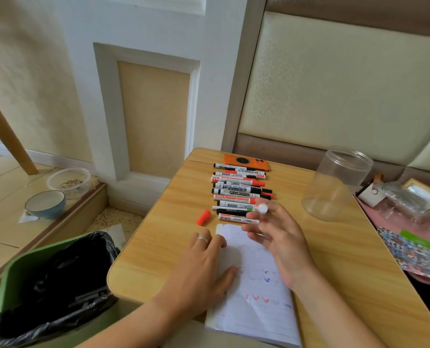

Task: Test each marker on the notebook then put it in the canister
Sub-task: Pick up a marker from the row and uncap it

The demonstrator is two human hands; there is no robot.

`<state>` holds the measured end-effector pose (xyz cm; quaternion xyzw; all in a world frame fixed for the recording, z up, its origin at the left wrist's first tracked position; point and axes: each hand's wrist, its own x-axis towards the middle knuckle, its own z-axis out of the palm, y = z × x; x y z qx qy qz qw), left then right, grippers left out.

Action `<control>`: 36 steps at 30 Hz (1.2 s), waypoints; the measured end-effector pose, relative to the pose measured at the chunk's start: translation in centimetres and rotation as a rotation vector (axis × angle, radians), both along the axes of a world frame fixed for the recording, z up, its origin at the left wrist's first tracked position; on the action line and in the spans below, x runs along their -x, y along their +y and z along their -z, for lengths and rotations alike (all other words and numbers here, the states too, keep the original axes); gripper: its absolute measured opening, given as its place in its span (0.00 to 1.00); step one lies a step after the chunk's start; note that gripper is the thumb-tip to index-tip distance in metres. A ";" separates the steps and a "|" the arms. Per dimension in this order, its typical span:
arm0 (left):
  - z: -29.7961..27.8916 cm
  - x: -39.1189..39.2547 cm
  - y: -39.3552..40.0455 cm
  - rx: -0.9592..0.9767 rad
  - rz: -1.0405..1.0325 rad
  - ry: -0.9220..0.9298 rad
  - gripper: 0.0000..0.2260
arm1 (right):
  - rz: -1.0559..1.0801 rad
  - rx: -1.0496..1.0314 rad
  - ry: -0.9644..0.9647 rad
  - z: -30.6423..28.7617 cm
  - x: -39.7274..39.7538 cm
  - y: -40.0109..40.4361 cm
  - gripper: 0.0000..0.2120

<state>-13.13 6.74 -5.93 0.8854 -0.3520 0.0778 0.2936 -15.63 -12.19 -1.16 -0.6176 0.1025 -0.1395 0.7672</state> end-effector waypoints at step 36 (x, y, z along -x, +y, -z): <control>-0.6 -1.9 1.3 -0.340 0.261 -0.189 0.34 | 0.093 0.401 0.101 1.9 -2.7 0.0 0.08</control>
